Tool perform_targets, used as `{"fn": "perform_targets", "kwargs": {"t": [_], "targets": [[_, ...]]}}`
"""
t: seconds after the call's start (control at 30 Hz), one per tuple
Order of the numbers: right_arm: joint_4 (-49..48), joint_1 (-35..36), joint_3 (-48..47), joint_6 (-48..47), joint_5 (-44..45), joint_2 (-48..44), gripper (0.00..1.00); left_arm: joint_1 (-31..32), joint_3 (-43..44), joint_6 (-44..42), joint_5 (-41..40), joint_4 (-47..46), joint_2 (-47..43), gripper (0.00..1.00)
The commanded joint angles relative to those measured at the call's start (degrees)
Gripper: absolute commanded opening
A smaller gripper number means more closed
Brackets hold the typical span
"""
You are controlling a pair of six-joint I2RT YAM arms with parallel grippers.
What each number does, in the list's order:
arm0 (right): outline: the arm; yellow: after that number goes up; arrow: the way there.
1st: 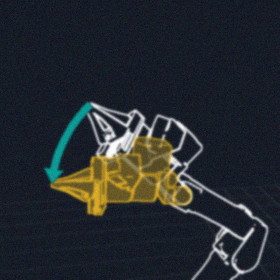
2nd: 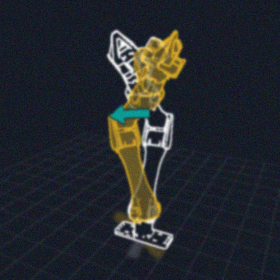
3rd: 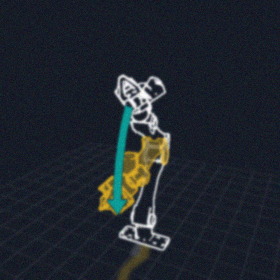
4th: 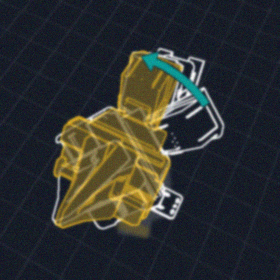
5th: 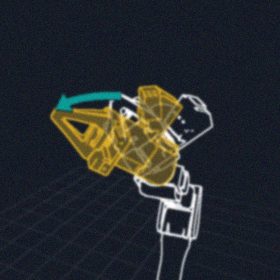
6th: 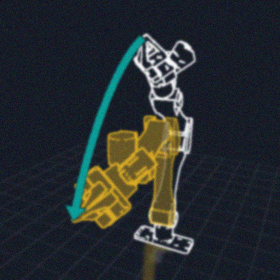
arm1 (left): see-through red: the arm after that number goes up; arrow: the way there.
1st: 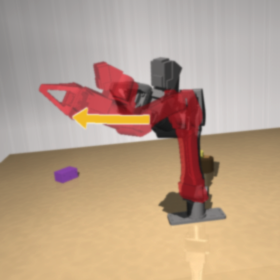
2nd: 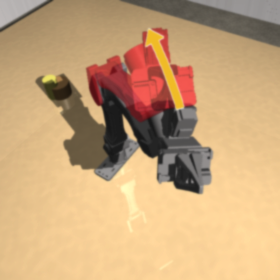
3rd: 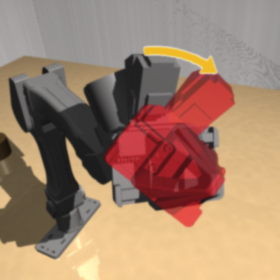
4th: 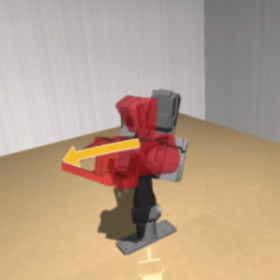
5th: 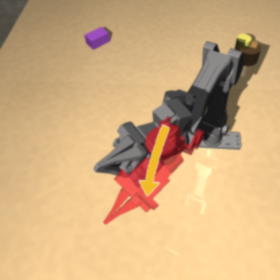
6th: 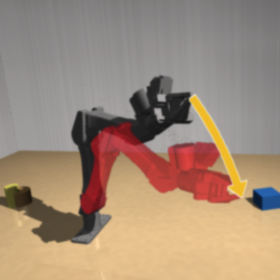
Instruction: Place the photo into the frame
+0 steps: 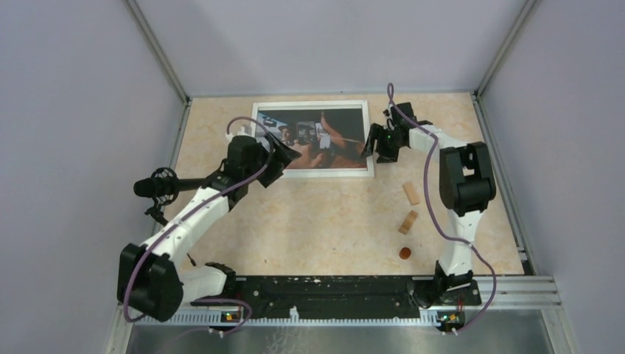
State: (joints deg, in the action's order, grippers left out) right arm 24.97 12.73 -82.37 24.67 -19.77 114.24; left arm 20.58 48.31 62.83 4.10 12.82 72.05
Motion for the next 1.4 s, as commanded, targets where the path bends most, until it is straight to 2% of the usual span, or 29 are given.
{"fn": "perform_targets", "kwargs": {"t": [0.0, 0.13, 0.2, 0.23, 0.37, 0.5, 0.8, 0.9, 1.1, 1.23, 1.37], "targets": [[-4.65, -0.51, -2.01, -2.51, 0.36, 3.91, 0.64, 1.04, 4.41, -16.41, 8.57, -8.51, -8.82, 0.98], [-9.39, -0.51, -2.07, -1.91, 1.99, 5.54, 0.6, 0.98, 5.11, -25.48, 13.86, -12.32, -15.69, 0.99], [-11.23, -0.02, -2.08, -1.21, 2.68, 6.4, 0.47, 0.98, 4.87, -29.13, 15.64, -12.38, -19.0, 0.99], [-12.2, 0.48, -2.09, -1.01, 2.68, 6.82, 0.45, 1.01, 4.88, -30.86, 16.27, -12.4, -20.45, 0.99], [-14.99, 4.21, -3.01, -0.39, 5.12, 8.48, 0.43, 0.99, 5.35, -37.57, 16.1, -11.01, -25.47, 0.99], [-15.39, 8.96, -6.26, 1.58, 8.27, 10.96, 0.35, 1.02, 5.47, -40.99, 14.88, -9.63, -28.7, 0.99], [-12.67, 18.0, -20.7, 8.54, 12.47, 21.17, 0.25, 1.03, 7.23, -43.95, 15.13, -7.27, -30.63, 0.99], [-10.88, 20.34, -27.62, 11.84, 13.16, 25.23, 0.23, 1.04, 7.47, -44.64, 14.89, -6.8, -31.04, 0.99], [-8.82, 24.03, -35.6, 17.39, 15.03, 31.53, 0.23, 0.98, 7.67, -45.17, 14.61, -6.67, -31.49, 0.99], [-5.92, 25.27, -36.67, 23.23, 18.72, 32.29, 0.18, 1.03, 7.59, -44.9, 14.1, -6.72, -31.41, 0.99], [-9.32, 25.66, -31.03, 27.4, 19.55, 29.6, 0.2, 1.04, 7.24, -44.57, 14.2, -7.09, -31.4, 0.99]]}}
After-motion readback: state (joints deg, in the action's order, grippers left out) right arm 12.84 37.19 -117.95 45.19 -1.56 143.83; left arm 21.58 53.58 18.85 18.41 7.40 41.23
